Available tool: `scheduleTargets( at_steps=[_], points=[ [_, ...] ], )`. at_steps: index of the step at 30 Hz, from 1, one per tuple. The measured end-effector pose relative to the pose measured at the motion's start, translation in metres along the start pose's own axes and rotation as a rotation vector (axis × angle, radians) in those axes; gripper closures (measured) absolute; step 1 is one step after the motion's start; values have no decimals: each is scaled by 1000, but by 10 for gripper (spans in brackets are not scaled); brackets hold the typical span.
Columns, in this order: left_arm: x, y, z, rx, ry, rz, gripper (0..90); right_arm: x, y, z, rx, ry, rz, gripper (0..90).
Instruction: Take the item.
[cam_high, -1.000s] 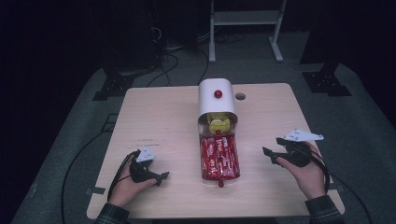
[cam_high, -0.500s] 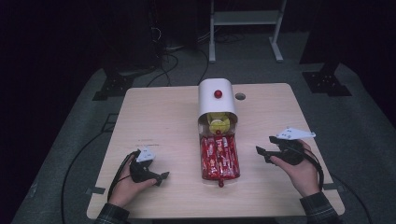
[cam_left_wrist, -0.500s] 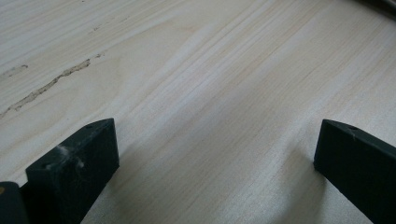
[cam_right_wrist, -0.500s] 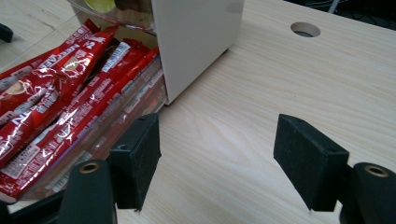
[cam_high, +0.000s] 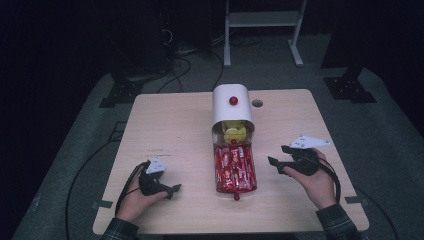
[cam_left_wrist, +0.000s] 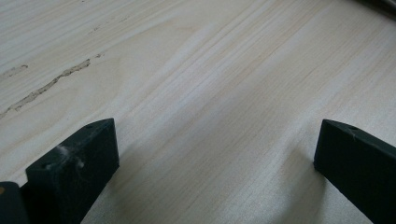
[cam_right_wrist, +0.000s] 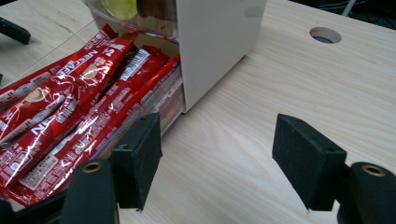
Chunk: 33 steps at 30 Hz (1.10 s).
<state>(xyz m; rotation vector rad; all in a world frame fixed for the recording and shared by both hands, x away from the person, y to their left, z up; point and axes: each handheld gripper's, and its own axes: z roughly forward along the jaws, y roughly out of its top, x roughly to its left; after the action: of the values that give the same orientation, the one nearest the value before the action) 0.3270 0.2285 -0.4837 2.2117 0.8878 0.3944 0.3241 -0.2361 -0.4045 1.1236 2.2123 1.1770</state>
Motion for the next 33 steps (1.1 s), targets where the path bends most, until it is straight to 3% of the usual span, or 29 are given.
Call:
scheduleTargets(
  at_steps=[33],
  points=[
    [0, 0, 0, 0, 0, 0, 0, 23, 10, 18, 6, 72, -39, 347]
  ],
)
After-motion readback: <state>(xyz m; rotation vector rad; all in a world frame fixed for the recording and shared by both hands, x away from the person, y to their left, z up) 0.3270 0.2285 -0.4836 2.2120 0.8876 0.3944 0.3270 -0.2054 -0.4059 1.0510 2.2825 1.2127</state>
